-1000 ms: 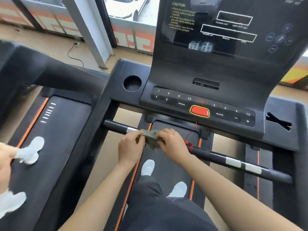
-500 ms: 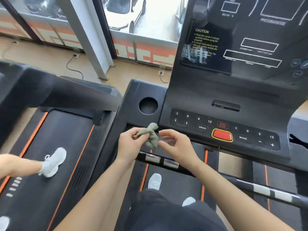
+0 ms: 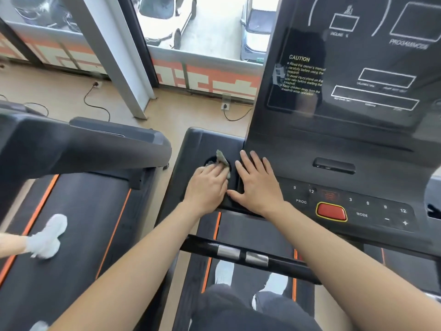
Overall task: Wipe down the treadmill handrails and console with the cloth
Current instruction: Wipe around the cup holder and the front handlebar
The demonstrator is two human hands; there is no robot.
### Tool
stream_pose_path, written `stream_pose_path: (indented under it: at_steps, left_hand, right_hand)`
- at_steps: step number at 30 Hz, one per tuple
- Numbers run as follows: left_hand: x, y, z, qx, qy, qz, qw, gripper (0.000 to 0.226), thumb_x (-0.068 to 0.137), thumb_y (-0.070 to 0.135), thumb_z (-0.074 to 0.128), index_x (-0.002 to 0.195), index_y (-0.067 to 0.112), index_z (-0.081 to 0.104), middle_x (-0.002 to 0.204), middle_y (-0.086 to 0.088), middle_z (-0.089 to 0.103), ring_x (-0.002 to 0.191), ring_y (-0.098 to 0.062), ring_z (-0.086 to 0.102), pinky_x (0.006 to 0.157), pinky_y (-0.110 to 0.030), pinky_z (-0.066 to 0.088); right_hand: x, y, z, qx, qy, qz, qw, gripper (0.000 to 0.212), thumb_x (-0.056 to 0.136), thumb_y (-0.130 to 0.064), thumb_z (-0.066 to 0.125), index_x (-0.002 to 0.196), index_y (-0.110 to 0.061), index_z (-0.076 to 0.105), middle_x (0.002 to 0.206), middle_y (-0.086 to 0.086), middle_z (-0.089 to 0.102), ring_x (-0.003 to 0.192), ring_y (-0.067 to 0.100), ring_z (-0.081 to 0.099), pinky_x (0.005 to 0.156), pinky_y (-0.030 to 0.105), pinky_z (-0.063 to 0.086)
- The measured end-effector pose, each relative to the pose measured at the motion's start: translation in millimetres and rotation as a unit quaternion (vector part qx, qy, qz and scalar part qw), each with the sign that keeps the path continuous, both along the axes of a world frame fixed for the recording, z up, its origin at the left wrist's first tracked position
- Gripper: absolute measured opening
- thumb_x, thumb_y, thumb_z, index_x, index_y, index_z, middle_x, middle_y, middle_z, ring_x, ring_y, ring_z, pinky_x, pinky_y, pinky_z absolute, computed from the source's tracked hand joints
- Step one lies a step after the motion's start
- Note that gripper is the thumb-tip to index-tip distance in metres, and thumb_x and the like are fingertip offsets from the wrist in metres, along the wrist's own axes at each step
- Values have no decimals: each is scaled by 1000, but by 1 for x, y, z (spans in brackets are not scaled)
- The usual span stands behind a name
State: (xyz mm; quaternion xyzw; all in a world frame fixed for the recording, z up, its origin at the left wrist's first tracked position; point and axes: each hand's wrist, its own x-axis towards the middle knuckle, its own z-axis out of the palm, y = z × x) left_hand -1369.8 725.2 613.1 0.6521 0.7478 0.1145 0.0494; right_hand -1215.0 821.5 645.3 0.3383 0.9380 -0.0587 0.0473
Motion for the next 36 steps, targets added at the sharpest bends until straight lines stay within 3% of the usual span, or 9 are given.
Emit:
stream_pose_path:
  at_steps: [6, 11, 14, 18, 20, 23, 27, 31, 36]
  left_hand:
    - [-4, -10, 11, -5, -37, -13, 999, 36, 101, 32, 42, 118, 20, 71, 121, 2, 73, 111, -23, 67, 95, -41, 49]
    - [-30, -21, 9, 40, 38, -56, 997, 32, 99, 37, 47, 109, 25, 76, 109, 8, 75, 107, -16, 68, 101, -38, 44]
    - [-37, -22, 1, 74, 64, -52, 994, 29, 101, 33, 51, 113, 24, 76, 117, 5, 74, 116, -18, 65, 104, -39, 43]
    - [-18, -15, -1, -14, 86, -8, 996, 51, 103, 36, 32, 145, 16, 56, 149, -2, 56, 141, -19, 47, 118, -45, 32]
    - [-7, -9, -2, -49, 60, 16, 997, 57, 103, 39, 25, 150, 17, 49, 155, -1, 49, 146, -18, 40, 121, -51, 24]
    - [-4, -8, -3, -28, 11, 11, 999, 51, 101, 41, 30, 140, 24, 59, 148, 3, 56, 141, -16, 46, 119, -54, 21]
    - [-16, -23, -2, 33, -33, -26, 999, 42, 98, 47, 45, 128, 26, 66, 133, 8, 65, 128, -12, 57, 112, -43, 31]
    - [-30, -28, -1, 68, -3, -57, 996, 40, 97, 49, 54, 126, 26, 67, 131, 8, 67, 126, -12, 60, 104, -41, 40]
    - [-29, -28, -2, 48, 32, -48, 997, 48, 98, 52, 49, 137, 26, 62, 141, 6, 61, 135, -14, 52, 113, -46, 34]
  right_hand:
    - [5, 4, 3, -3, -15, 14, 1000, 93, 86, -81, 35, 158, -24, 25, 169, -2, 2, 155, 22, -3, 126, 46, 3]
    - [11, 9, 8, -19, -36, 37, 998, 100, 79, -87, 33, 159, -29, 19, 169, -4, -4, 155, 20, -9, 125, 49, 0]
    - [13, 13, 10, -32, -42, 49, 997, 105, 76, -89, 36, 160, -29, 16, 169, -5, -8, 154, 20, -13, 125, 50, -1]
    - [14, 13, 8, -42, -39, 49, 997, 107, 76, -89, 38, 160, -29, 13, 169, -5, -10, 154, 20, -16, 125, 49, -2]
    - [14, 13, 7, -46, -34, 48, 997, 107, 76, -89, 38, 161, -28, 14, 168, -5, -10, 154, 20, -16, 125, 49, -2]
    - [14, 13, 7, -45, -37, 50, 997, 107, 76, -89, 37, 161, -28, 13, 168, -5, -11, 154, 20, -17, 125, 49, -3]
    - [14, 13, 9, -48, -43, 50, 997, 107, 77, -90, 37, 161, -29, 10, 168, -5, -12, 153, 20, -18, 125, 49, -4]
    - [14, 13, 11, -51, -43, 48, 997, 108, 77, -90, 37, 161, -29, 10, 168, -5, -14, 153, 20, -19, 124, 49, -5]
    - [14, 13, 11, -51, -41, 46, 997, 107, 77, -90, 37, 161, -29, 10, 168, -5, -13, 153, 19, -19, 124, 49, -6]
